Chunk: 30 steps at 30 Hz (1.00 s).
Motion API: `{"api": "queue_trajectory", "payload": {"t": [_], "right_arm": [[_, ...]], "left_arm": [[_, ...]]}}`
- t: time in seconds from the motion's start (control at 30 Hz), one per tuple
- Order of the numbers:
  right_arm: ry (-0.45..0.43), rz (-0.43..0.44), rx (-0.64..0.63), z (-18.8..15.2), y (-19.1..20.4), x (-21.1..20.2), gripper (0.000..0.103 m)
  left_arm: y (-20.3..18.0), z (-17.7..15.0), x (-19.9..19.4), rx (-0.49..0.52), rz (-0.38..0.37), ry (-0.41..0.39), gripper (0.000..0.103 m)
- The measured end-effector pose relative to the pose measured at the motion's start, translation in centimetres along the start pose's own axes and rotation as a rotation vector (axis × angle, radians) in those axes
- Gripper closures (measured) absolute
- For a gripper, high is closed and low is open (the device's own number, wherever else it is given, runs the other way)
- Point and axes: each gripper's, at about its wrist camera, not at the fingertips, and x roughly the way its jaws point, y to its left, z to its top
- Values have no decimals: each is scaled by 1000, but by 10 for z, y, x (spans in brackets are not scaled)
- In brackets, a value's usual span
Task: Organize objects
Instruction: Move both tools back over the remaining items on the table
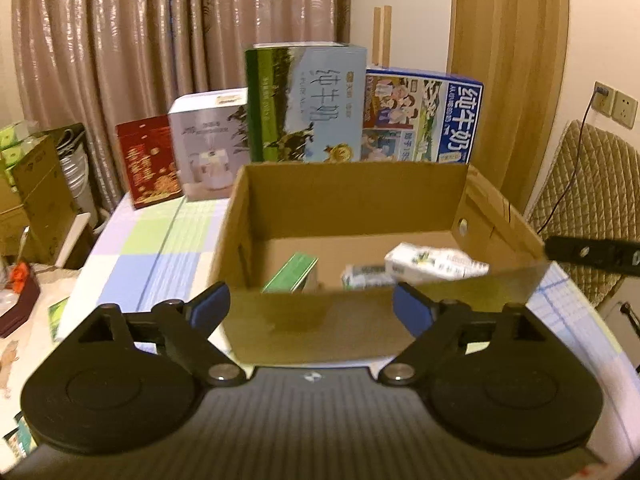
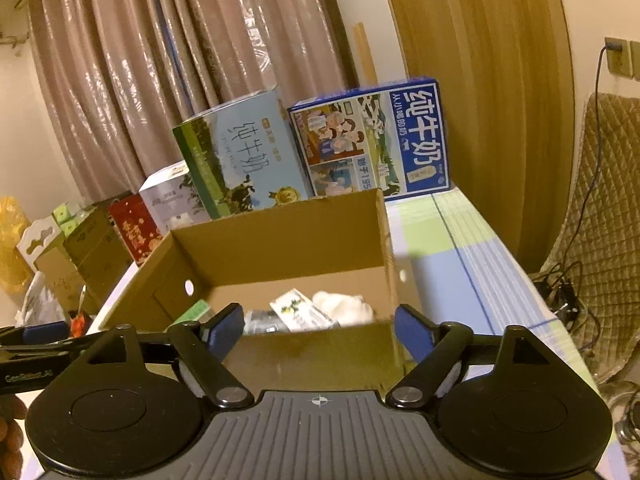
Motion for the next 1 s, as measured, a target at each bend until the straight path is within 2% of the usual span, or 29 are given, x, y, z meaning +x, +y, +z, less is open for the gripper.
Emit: {"api": "queue_trajectory", "payload": {"t": [0.33, 0.47, 0.73, 0.9, 1.0], "right_arm": [[104, 9, -27, -55, -2, -34, 9], [168, 4, -24, -80, -1, -42, 2], [239, 20, -45, -103, 4, -43, 2], [259, 32, -50, -105, 11, -38, 2], [270, 32, -73, -107, 16, -34, 2]], "left_arm": [[23, -47, -58, -41, 37, -1, 1], [24, -70, -74, -27, 70, 13, 1], [24, -114, -81, -8, 54, 108, 1], [25, -124, -77, -1, 37, 132, 1], [30, -126, -73, -42, 31, 147, 1]]}}
